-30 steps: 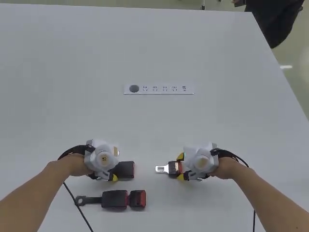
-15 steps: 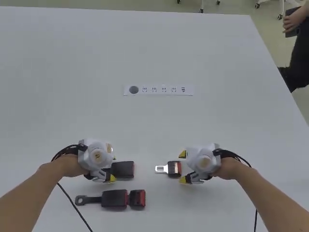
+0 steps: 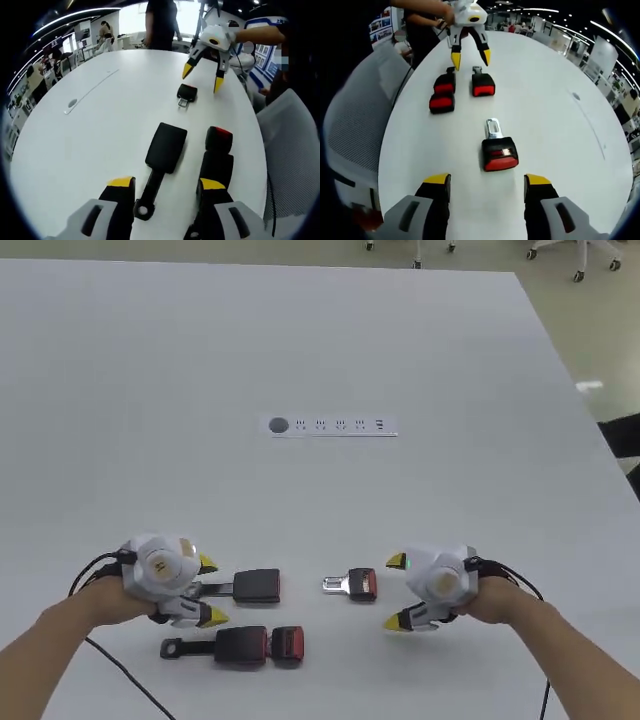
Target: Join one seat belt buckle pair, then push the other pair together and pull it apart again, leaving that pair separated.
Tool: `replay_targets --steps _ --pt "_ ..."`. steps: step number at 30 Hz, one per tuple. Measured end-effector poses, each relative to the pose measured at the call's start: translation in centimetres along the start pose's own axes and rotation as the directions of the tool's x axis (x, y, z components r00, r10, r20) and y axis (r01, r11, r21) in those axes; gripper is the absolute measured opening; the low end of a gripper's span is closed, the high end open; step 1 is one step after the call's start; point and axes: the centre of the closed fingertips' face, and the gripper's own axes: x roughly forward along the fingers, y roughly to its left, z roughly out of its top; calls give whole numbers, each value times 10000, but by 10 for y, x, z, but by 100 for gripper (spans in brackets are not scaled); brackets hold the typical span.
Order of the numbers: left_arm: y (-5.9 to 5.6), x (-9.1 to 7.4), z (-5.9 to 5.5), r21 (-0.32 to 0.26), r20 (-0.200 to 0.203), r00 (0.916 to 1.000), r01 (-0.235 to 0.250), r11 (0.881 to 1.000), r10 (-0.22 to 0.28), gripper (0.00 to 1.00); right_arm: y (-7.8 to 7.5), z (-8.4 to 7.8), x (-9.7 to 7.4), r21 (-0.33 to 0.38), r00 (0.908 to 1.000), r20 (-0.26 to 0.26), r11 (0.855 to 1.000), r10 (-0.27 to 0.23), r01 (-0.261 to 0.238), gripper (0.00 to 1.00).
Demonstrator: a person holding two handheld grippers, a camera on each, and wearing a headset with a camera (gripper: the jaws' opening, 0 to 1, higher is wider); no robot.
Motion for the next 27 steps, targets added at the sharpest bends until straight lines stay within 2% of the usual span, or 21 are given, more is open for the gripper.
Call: replay_targets --steps 7,11,15,17,19,23,27 --pt "-13 -19 2 -786 754 9959 -436 9960 495 57 12 0 -8 695 9977 494 9966 -470 435 64" --pt "-25 -27 -3 -1260 1288 9882 -670 9898 833 61 21 0 -13 1131 9934 789 9908 -830 738 67" --pt "-27 -33 -15 -1796 1718 9769 -960 9791 1273 63 30 -1 -18 1600 9868 1036 9813 -1248 1073 68" --pt "-28 -35 -18 -1918 1891 9699 -1167 9745 1534 65 36 1 -21 1839 9819 1192 9751 -1470 1236 70" --pt "-36 -37 -20 -2076 2007 9641 -1315 9693 1738 66 39 5 -26 2143 9733 1424 9656 -1800 1472 71" --pt "-45 -44 -21 -2306 2286 9512 -1541 9608 2074 69 49 4 -31 2525 9641 1604 9530 -2118 1674 73" --pt "-46 -48 -31 -2435 2353 9413 -1839 9523 2419 74 56 5 -33 2997 9502 1840 9350 -2516 1895 77"
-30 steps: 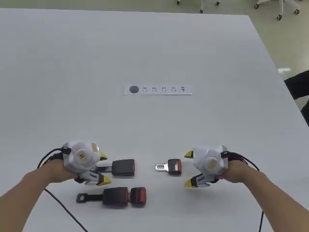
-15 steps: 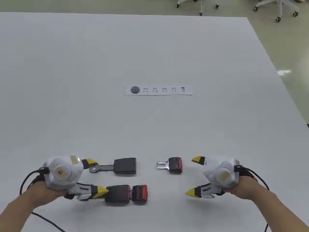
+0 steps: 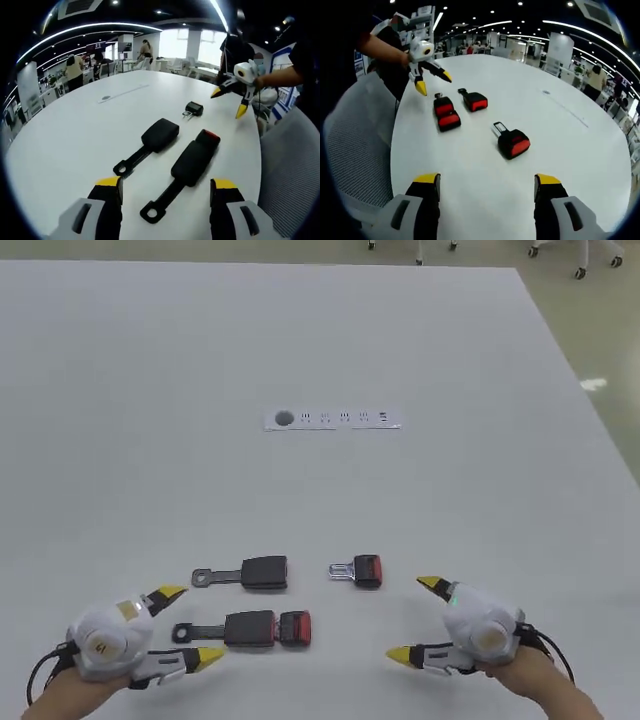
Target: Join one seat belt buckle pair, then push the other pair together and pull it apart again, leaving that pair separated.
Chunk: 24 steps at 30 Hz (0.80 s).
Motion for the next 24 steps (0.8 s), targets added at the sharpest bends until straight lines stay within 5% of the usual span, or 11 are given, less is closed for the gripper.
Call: replay_targets --steps 12,19,24 --pt "-13 -8 -15 -822 937 9918 -795 9934 871 92 18 9 -5 1025 9909 988 9914 -919 817 91" --pt "-21 -16 -4 -760 1396 9836 -1040 9917 1138 100 22 12 -7 1100 9833 1329 9878 -1244 1101 99" --pt "-17 -14 -10 -742 1436 9818 -1143 9907 1240 100 28 10 -7 1014 9847 1236 9886 -1231 1109 99"
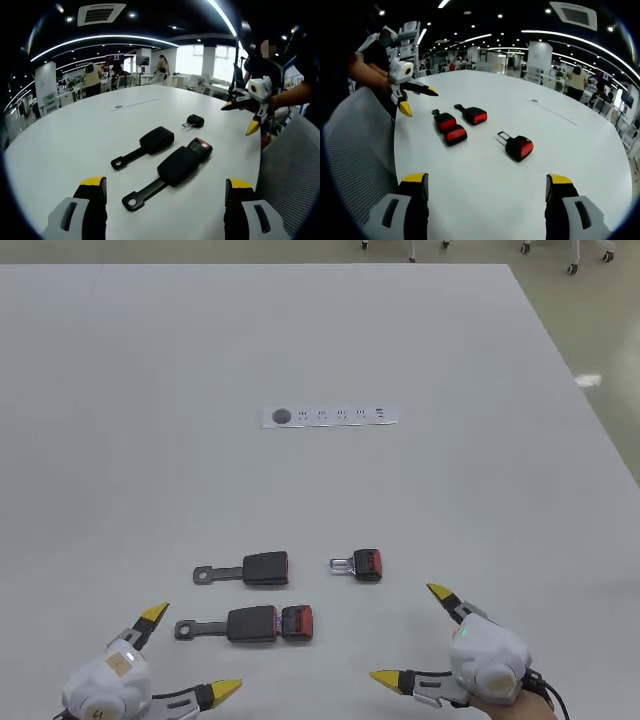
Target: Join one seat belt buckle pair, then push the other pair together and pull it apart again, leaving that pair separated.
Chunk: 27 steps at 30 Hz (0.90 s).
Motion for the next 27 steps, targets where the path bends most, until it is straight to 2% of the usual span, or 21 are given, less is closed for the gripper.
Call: replay_targets --steps 14,18,21,27 --pt "-7 -2 0 -110 76 9998 -164 9998 165 100 1 -3 0 -64 9998 185 10000 49 -48 99" --pt "-8 -3 -5 -85 29 9999 -116 9999 116 100 1 -4 0 -90 9998 187 9999 50 -48 99" --pt "-11 -3 -4 -78 15 10000 -83 9999 83 100 0 -5 0 -121 9998 177 9999 51 -49 99" --pt "-10 -3 -4 -103 104 9999 -92 9999 93 100 1 -6 -1 -143 9999 132 9999 66 -64 99"
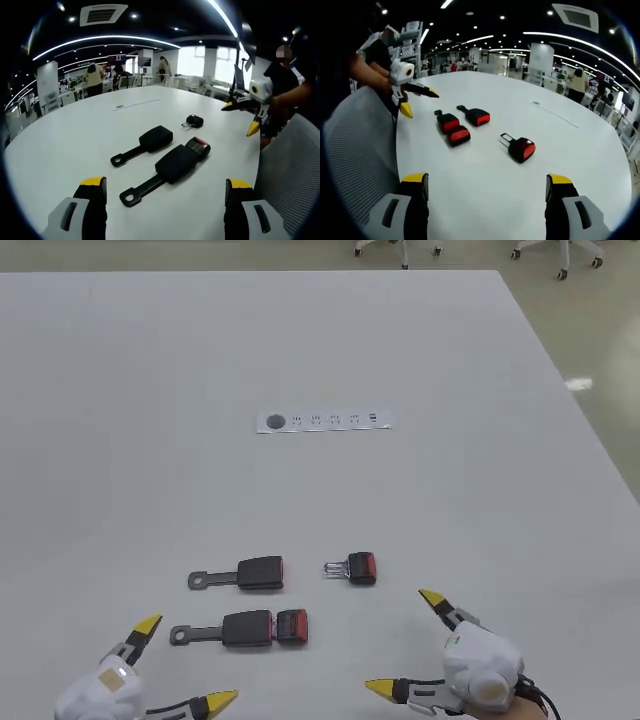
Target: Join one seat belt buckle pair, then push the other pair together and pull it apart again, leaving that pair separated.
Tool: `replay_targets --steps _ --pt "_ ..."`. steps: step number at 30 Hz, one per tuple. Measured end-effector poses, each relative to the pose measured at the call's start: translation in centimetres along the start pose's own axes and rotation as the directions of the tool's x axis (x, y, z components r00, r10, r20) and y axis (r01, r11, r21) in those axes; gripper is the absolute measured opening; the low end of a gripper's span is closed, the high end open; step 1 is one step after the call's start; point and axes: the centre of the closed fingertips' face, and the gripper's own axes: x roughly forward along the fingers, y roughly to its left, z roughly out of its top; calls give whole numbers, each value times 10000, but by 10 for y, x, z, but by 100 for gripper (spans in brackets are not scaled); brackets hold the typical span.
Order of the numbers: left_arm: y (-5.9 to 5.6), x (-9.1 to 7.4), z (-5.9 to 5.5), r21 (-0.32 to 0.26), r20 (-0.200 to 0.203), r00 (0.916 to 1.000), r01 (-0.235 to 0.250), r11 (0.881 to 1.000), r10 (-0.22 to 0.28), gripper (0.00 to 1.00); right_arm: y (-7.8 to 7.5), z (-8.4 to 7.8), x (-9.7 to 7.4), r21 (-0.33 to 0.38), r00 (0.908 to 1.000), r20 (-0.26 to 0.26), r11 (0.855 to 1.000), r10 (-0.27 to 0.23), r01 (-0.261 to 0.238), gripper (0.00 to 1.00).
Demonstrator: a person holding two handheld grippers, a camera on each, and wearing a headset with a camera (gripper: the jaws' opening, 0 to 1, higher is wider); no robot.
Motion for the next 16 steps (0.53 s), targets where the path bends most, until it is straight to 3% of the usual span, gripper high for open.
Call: replay_targets --steps 16 --pt "-2 -1 4 -91 81 10000 -16 10000 16 100 0 1 -1 -121 10000 25 9999 20 -20 99"
